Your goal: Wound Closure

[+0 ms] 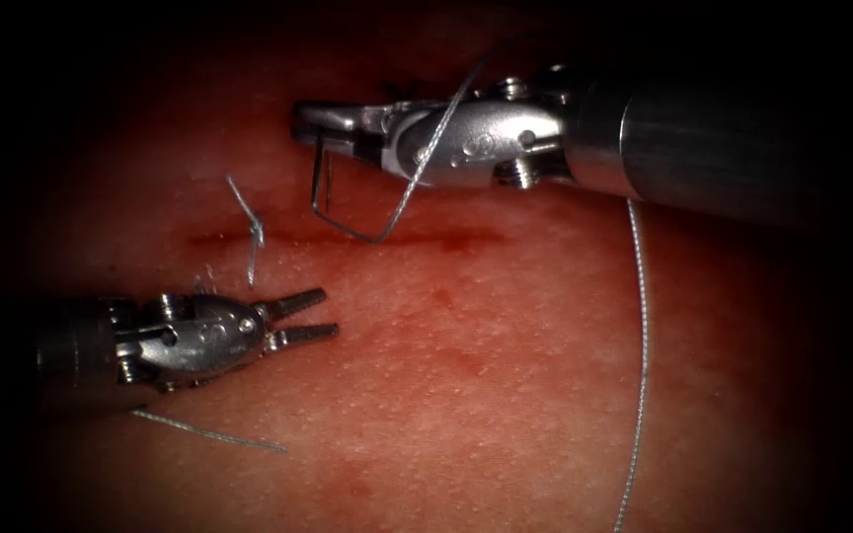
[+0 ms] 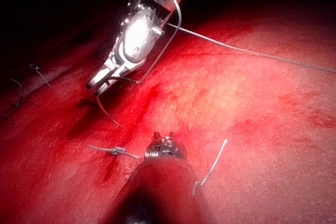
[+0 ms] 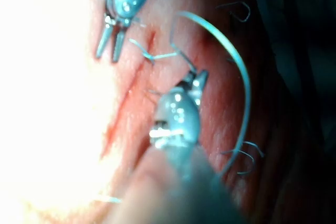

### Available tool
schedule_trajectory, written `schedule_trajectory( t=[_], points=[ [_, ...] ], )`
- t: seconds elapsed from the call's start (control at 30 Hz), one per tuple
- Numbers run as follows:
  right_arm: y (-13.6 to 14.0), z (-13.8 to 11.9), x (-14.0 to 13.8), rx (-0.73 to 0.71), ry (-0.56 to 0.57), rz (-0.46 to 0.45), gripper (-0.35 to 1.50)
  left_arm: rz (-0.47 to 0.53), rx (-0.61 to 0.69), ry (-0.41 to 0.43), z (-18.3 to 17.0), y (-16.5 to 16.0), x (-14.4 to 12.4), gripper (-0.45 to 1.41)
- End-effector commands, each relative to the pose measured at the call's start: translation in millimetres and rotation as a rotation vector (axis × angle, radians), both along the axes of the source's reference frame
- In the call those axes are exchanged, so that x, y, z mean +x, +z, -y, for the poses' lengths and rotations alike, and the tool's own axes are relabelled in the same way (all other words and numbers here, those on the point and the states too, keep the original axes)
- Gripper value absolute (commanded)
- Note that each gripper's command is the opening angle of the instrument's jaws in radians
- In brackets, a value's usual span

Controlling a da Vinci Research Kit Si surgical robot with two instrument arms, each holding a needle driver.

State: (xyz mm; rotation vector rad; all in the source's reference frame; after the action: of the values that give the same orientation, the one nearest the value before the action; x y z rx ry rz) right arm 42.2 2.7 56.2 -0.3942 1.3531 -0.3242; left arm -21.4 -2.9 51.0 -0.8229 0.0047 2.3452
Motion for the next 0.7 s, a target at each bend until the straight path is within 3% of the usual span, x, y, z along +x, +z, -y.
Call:
schedule_trajectory(
  t=[0.03, 0.7],
  points=[
    [-0.2, -0.7, 1.2, -0.007, 0.001, -0.007, -0.35, 0.004, -0.001, 0.000, -0.3, 0.4, -0.7, 0.07],
    [1.1, -0.2, 1.9, -0.044, -0.008, -0.010, -0.35, 0.004, 0.004, -0.002, -0.4, 0.0, -0.5, 0.09]
  ],
)
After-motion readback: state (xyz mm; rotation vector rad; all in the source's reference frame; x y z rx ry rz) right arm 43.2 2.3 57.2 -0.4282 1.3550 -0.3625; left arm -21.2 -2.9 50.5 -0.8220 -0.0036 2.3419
